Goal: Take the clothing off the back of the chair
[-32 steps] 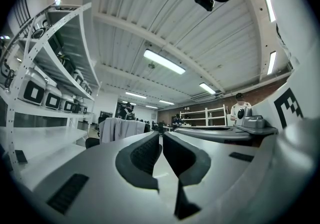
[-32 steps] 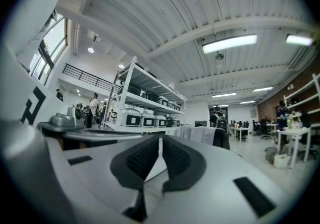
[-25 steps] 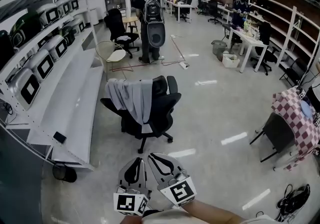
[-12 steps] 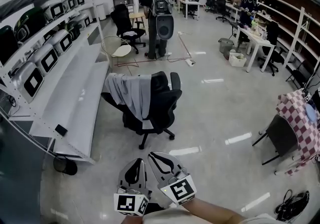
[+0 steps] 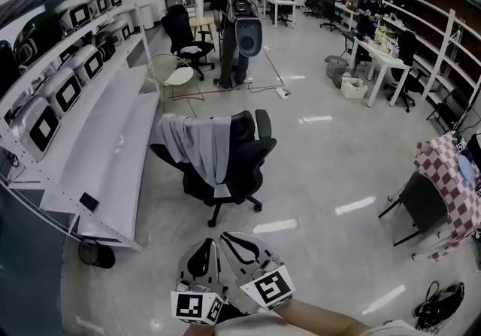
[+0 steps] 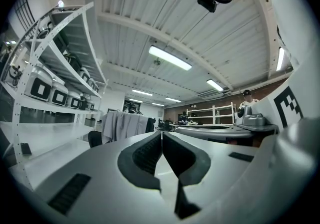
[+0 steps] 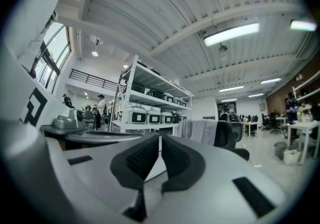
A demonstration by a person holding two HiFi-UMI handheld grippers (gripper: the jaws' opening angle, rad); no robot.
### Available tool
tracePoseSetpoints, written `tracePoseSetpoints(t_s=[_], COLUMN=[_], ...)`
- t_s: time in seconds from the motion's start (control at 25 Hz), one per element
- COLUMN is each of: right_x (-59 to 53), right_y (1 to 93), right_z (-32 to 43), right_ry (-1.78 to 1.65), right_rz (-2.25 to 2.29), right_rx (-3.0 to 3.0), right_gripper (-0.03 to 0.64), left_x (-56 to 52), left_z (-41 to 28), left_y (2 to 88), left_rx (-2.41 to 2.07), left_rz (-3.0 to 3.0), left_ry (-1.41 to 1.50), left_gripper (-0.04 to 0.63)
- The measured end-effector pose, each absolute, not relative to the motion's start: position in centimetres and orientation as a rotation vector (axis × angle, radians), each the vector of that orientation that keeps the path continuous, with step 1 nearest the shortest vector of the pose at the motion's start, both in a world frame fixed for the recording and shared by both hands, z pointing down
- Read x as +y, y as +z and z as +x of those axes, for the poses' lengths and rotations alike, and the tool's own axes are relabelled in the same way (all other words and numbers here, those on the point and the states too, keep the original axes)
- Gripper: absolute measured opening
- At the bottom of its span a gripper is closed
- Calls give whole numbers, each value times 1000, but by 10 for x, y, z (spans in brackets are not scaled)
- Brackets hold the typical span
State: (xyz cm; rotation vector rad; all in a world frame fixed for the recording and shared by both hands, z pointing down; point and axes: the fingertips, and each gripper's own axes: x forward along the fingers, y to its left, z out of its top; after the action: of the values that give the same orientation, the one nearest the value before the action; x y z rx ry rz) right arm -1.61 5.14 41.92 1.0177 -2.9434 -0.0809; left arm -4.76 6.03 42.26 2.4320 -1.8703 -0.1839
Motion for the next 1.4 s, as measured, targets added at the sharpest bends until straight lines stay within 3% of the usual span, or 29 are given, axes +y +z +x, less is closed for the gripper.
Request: tracePoseSetpoints(t_s=[1.4], right_x=[-38], right_y=[434], right_z=[-137], right_ry=[-130], right_rz=[1208], right_rx=[-2753], right_gripper=[18], left_x=[-44], left_z=[-170], left_y=[433], left_rx=[-1567], left_rz=[2547], left_ry=[-279], left_gripper=[12])
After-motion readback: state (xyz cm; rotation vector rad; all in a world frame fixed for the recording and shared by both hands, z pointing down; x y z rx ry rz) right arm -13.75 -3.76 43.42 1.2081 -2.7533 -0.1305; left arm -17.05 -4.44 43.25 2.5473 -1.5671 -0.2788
